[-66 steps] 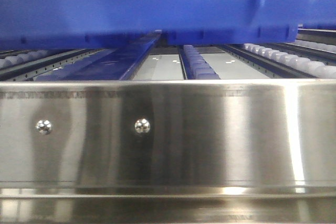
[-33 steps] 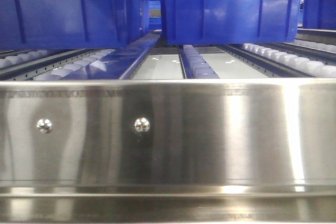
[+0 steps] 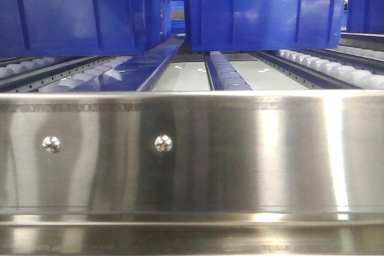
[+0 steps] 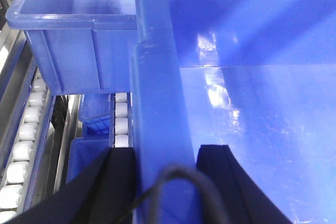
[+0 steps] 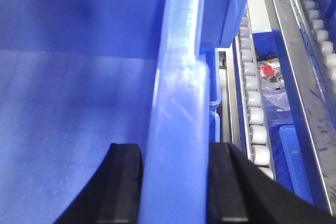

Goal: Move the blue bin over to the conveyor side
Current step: 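Lift the blue bin clear of the rack with both grippers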

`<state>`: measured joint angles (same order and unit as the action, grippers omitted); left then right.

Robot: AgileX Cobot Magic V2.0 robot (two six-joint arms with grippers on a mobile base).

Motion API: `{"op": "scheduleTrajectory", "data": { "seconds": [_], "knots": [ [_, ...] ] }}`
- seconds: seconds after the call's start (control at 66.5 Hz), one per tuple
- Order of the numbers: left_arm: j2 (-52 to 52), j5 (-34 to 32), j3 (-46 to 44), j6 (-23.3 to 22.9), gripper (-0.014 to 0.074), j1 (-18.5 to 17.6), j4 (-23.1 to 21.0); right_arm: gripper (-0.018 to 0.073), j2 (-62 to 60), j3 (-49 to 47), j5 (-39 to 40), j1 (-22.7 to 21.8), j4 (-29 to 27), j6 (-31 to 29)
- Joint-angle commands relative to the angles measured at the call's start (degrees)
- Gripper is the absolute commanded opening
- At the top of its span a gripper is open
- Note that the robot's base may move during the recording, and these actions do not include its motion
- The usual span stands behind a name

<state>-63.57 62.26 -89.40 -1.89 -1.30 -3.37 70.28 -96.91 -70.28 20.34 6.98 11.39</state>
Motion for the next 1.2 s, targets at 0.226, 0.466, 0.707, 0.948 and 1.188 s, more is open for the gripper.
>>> {"op": "scheduleTrajectory", "data": {
  "seconds": [0.226, 0.466, 0.707, 0.948, 1.188],
  "knots": [
    [1.5, -6.2, -0.8, 0.8, 0.0004, -0.1, 1.1, -0.0074, -1.4, -0.9, 5.7, -0.2, 4.5, -1.4],
    [1.5, -6.2, -0.8, 0.8, 0.0004, -0.1, 1.1, -0.0074, -1.4, -0.9, 5.7, -0.2, 4.5, -1.4],
    [1.5, -6.2, -0.8, 0.8, 0.0004, -0.1, 1.1, -0.0074, -1.4, -0.9, 5.7, -0.2, 4.5, -1.4],
    [1.5, -6.2, -0.8, 0.8, 0.0004, -0.1, 1.1, -0.0074, -1.4, -0.9, 6.0, -0.2, 4.5, -1.4],
    [1.5, -6.2, -0.8, 0.8, 0.0004, -0.1, 1.1, -0.0074, -1.4, -0.9, 6.1, -0.2, 4.5, -1.4]
  ]
}}
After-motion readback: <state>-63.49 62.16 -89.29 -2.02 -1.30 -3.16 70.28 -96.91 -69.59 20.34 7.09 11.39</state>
